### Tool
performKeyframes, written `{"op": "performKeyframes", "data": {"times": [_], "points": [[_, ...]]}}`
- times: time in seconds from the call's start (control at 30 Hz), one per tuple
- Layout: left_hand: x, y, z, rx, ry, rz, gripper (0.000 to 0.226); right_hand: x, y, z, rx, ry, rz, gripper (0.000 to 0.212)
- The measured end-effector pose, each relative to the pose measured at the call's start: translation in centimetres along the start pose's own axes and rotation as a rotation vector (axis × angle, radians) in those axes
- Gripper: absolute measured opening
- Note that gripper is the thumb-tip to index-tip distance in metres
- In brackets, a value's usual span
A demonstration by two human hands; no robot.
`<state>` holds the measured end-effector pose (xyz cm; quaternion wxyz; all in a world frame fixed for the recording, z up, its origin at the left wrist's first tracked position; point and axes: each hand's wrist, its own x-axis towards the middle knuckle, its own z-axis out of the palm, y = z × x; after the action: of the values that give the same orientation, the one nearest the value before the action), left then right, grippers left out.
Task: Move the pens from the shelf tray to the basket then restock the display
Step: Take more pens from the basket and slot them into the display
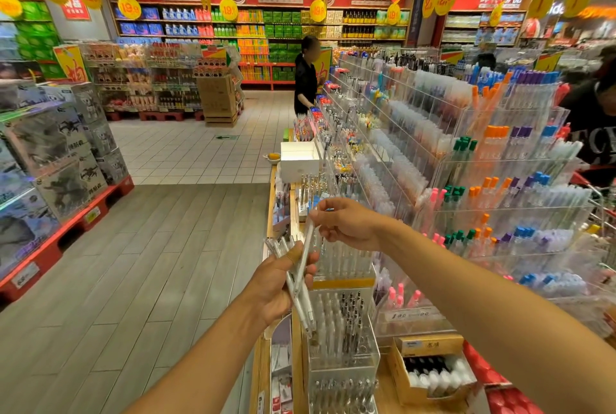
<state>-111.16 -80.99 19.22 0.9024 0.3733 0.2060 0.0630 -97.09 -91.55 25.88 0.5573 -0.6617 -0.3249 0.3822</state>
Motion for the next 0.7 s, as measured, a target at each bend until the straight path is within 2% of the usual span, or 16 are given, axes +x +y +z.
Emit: {"op": "performKeyframes", "data": {"times": [0.17, 0.27, 0.43, 0.7], "points": [[0.6, -0.5, -1.0, -0.02, 0.221, -0.163, 0.023, 0.9, -0.5, -1.0, -0.209, 0.29, -0.19, 0.004], [0.9, -0.9, -1.9, 0.029, 0.258, -0.195, 0.036, 1.1, -0.3, -1.6, -0.37, 0.384, -0.218, 0.004], [0.9, -1.0, -2.0, 0.053, 0.252, -0.175, 0.035, 1.0, 0.8, -1.2, -0.72, 0.374, -0.235, 0.008], [1.0, -0.7, -2.3, 0.099, 0.23, -0.196, 0.024, 1.5, 1.5, -0.9, -0.996, 0.294, -0.186, 0.014]]}}
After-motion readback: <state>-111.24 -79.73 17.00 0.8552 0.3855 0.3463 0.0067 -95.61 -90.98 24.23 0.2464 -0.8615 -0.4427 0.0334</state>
